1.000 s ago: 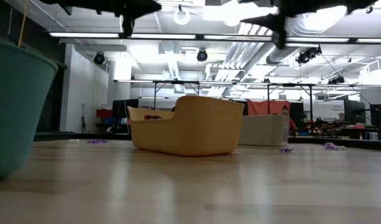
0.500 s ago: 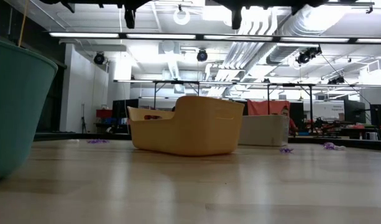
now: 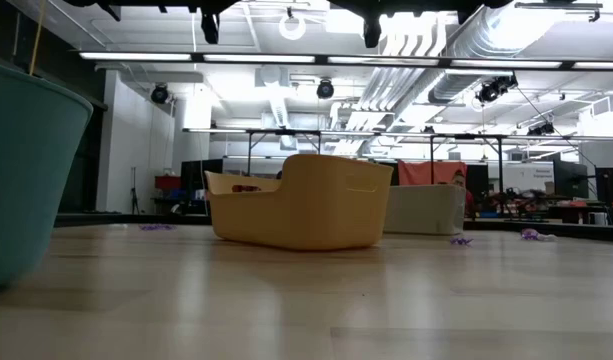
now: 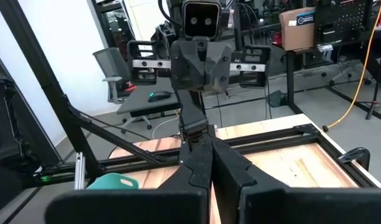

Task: Sort Halloween decoration
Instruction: Put the purple spider toy into the orange bin

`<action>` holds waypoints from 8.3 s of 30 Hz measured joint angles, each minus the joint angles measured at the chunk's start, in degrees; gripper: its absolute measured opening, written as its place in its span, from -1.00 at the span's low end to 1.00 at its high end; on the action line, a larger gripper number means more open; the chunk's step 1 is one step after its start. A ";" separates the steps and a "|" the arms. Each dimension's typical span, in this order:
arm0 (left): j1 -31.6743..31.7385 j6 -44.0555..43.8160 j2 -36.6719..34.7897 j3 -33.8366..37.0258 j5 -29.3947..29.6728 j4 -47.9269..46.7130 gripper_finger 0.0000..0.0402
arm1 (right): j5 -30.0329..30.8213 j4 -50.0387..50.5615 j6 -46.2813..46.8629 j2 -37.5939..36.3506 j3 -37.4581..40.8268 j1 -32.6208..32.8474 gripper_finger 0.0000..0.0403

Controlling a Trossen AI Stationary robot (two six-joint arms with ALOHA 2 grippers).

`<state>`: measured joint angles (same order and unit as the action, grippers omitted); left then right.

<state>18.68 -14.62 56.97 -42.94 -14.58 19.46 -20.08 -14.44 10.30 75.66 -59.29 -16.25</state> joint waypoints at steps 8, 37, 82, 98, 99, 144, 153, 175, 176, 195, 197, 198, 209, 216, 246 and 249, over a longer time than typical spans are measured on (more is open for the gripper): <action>0.00 -0.24 0.00 0.00 1.32 -1.39 -1.00 | 0.02 0.02 0.11 0.00 0.00 0.00 -1.00; 14.43 -16.67 27.42 -0.72 22.45 -61.56 -0.15 | 3.58 3.04 0.22 0.00 0.00 -0.24 -1.00; 10.31 -6.60 10.69 -2.98 19.90 -52.87 -1.00 | 3.61 3.50 1.24 0.00 -0.01 -0.22 -1.00; -1.93 2.93 0.72 -3.41 8.44 -5.18 -1.00 | 3.39 -2.14 1.29 0.02 -0.02 1.95 -1.00; -2.38 3.41 1.12 -3.41 8.37 -4.61 -1.00 | 3.45 -2.14 1.24 0.02 -0.02 2.11 -1.00; -7.54 1.21 12.61 -3.37 5.63 11.82 -1.00 | 2.97 -14.12 8.79 8.31 -0.04 5.40 -0.26; -7.61 1.24 12.63 -3.37 5.63 11.79 -1.00 | 3.34 -14.10 8.70 8.31 -0.04 5.38 -0.83; -1.30 7.37 -6.07 -3.37 7.40 -25.03 -0.41 | -4.50 17.17 1.71 -5.47 0.00 -2.65 -1.00; -1.13 7.38 -6.69 -3.31 7.83 -26.49 -0.39 | -4.47 21.16 1.14 -6.46 0.00 -2.67 -1.00; -0.57 6.65 -5.02 -0.48 10.42 -25.65 -0.37 | -12.79 56.26 19.48 -11.69 0.22 13.83 -1.00; -0.57 5.79 -4.51 -0.48 10.83 -25.72 -0.37 | -12.52 59.47 26.24 -11.69 0.22 20.60 -1.00; -0.57 5.76 -4.39 -0.48 10.85 -25.70 -0.37 | -11.78 60.37 29.68 -11.69 0.22 24.26 -1.00; -0.57 9.36 -4.24 -0.48 10.88 -25.70 -0.37 | 6.32 66.96 90.40 -3.62 0.22 54.68 -1.00; -0.57 10.31 -4.24 -0.48 10.91 -25.68 -0.37 | 6.86 64.17 105.61 6.25 0.22 60.24 -1.00; -0.57 11.83 -4.24 -0.48 10.94 -25.61 -0.37 | 11.30 50.64 118.08 7.69 12.22 58.57 -0.99; -0.57 11.83 -4.24 -0.48 10.94 -25.61 -0.37 | 11.35 51.12 115.66 7.69 12.22 58.19 -0.89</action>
<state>18.11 -2.79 52.73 -43.42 -3.64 -6.15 -8.72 36.68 125.97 83.35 -47.07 41.94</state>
